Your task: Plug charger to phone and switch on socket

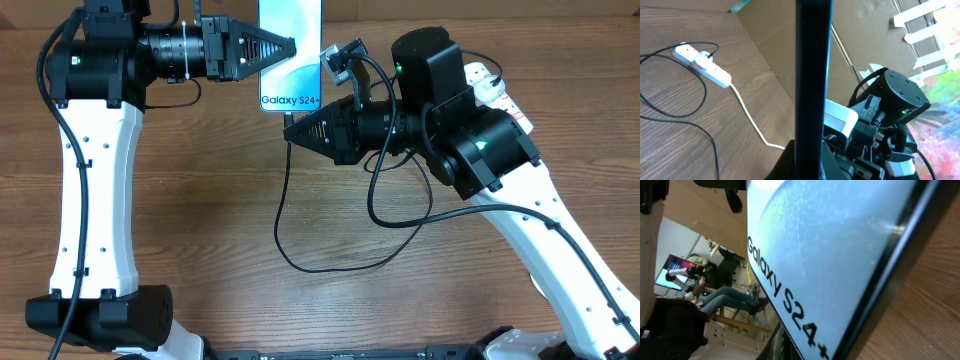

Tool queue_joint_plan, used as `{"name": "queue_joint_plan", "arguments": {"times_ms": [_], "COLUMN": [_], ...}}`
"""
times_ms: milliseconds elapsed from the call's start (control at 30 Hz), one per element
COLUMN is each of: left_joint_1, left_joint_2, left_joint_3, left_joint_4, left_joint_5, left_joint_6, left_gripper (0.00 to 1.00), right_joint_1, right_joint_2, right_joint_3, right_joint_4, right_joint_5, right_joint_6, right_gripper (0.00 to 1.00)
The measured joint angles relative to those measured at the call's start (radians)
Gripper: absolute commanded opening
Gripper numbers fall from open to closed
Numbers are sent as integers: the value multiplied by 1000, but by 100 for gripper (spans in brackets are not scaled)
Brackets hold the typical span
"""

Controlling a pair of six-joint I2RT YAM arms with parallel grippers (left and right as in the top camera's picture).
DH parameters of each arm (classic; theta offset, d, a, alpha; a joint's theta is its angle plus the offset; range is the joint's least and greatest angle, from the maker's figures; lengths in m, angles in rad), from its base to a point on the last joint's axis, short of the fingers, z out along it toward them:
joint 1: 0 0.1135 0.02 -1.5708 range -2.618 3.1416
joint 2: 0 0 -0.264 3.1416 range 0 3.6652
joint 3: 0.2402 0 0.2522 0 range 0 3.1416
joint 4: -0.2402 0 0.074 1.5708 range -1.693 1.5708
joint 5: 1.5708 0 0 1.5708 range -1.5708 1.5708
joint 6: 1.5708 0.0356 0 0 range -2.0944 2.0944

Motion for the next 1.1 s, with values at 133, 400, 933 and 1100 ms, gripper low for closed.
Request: {"name": "queue_joint_plan", "arguments": {"times_ms": [133,400,933,1100], "left_joint_1": [0,0,0,0], "left_joint_2": [0,0,0,0], "left_joint_3": [0,0,0,0], "left_joint_4": [21,22,29,44], "left_joint_5": [2,4,25,29], "left_joint_6": [0,0,0,0], "left_gripper": [4,4,4,4], "right_joint_1": [0,-2,-14,-14], "right_joint_2": [0,0,0,0], "right_joint_3": [0,0,0,0], "right_joint_4": [6,6,22,26], "right_joint_5": [-23,-37,-40,-44], "right_joint_6": [10,13,14,14], "right_gripper": [4,4,4,4]}}
